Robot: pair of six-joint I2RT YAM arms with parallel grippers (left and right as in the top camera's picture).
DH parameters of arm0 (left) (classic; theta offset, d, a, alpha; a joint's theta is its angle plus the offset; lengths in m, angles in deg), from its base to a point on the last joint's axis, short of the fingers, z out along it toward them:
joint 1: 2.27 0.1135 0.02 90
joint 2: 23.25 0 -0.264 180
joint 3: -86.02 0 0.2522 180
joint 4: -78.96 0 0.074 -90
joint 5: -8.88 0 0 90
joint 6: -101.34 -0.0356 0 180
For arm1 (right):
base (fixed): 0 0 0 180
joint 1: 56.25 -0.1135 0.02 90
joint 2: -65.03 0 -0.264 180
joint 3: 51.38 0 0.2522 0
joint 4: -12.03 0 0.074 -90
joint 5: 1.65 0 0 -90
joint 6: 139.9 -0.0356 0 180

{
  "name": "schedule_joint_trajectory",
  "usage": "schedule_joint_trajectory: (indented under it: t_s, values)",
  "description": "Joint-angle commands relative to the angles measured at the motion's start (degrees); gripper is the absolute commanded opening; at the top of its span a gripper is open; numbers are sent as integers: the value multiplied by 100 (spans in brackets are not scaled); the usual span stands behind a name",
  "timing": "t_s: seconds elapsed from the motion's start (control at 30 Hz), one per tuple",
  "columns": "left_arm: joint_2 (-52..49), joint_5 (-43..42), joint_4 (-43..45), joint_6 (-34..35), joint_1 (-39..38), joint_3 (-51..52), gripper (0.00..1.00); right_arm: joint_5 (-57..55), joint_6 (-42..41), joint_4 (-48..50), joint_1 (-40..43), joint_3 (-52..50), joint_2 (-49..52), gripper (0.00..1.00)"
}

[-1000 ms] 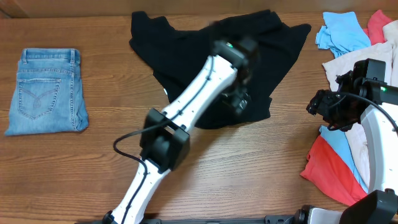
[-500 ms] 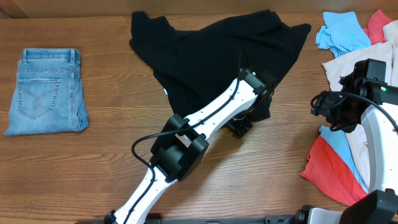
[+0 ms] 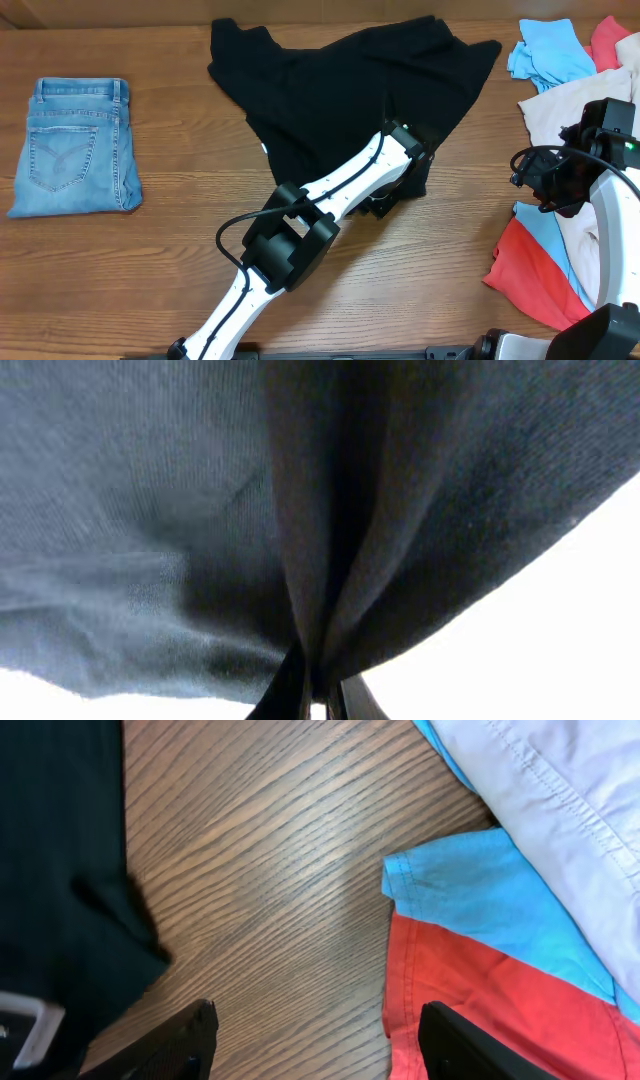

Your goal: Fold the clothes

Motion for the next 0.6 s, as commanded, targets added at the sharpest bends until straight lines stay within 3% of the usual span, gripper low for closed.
schedule_joint_trajectory:
  t_s: [0.0, 0.37, 0.57]
  values:
    - [310, 98, -315, 256, 50, 26, 4, -24, -20, 9, 22, 142, -131, 68]
    - [1580, 531, -909, 590, 278, 42, 4, -24, -20, 116, 22, 142, -107, 73]
    - [1998, 625, -949, 756, 525, 566, 4, -26, -17, 136, 22, 142, -87, 73]
